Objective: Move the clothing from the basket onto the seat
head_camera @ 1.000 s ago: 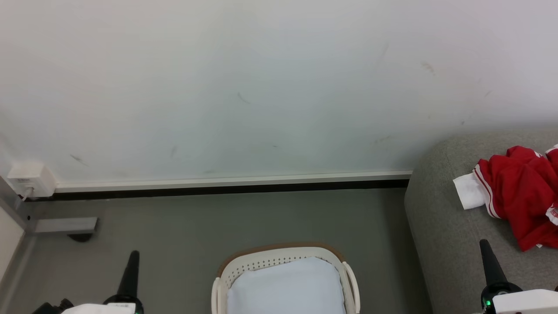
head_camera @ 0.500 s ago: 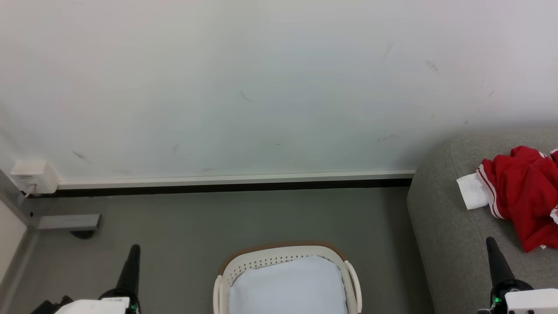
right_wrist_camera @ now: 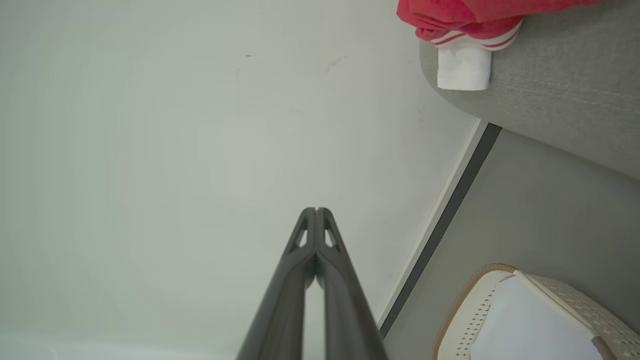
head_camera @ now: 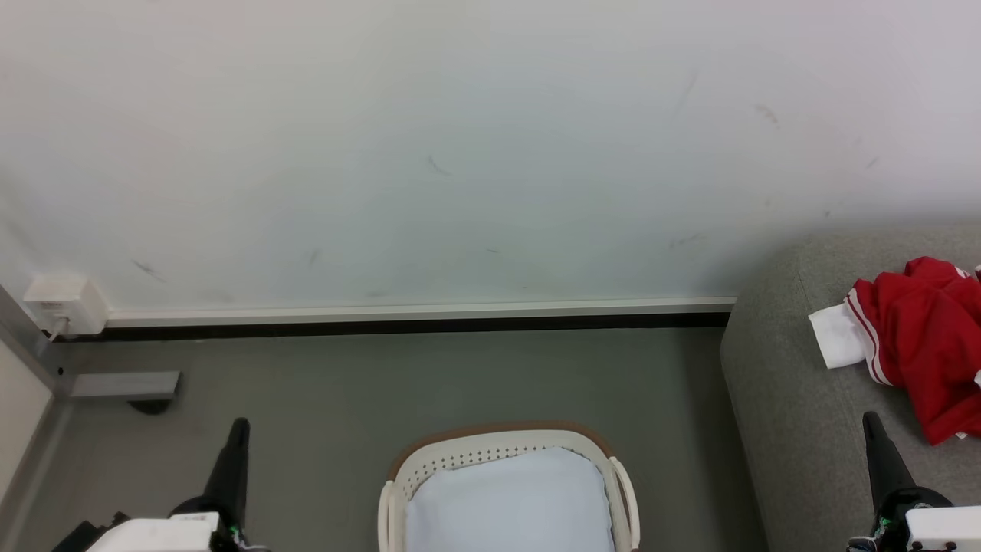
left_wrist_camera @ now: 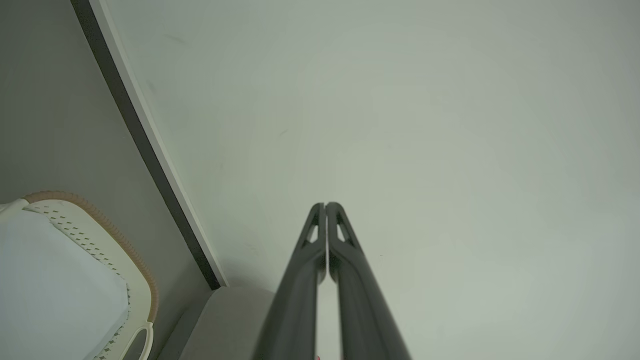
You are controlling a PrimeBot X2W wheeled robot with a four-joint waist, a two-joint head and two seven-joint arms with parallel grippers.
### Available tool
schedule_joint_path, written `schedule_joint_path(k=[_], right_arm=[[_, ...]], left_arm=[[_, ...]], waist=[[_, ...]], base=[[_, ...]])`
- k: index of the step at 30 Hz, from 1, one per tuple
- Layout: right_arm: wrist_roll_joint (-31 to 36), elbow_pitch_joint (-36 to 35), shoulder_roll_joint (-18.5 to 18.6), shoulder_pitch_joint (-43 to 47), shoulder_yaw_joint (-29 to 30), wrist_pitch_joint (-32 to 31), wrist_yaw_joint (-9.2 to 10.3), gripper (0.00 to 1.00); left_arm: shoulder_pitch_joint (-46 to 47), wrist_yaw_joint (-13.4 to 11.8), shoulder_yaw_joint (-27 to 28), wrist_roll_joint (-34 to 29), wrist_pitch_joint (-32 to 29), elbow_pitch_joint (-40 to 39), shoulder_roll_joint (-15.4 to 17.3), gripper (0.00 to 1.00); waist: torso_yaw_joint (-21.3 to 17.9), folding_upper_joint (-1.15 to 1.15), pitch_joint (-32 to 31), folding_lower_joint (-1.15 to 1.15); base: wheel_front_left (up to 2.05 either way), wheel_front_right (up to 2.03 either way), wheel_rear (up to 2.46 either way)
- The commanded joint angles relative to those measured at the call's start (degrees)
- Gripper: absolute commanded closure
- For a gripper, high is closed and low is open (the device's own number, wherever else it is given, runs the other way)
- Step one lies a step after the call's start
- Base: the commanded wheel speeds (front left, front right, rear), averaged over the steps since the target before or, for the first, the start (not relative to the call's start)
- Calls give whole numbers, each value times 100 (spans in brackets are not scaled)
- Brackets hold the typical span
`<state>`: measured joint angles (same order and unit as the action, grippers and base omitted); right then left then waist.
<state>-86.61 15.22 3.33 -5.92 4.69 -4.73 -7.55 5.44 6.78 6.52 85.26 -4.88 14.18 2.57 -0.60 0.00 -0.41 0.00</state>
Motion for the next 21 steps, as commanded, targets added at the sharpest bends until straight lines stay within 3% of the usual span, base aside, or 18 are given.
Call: schedule_joint_path(k=[1,21], right_arm=[[-136,-35,-10,-112,56,-43,10,100],[-584,-94,-43,-97,211,-196,12,100]], left_arm=[[69,34,8,150,-27,-31,48,100],[144,38,17,738,-197,-30,51,100]], waist=[[6,0,4,0],[60,0,40,0]], base=[[0,0,0],[0,0,0]])
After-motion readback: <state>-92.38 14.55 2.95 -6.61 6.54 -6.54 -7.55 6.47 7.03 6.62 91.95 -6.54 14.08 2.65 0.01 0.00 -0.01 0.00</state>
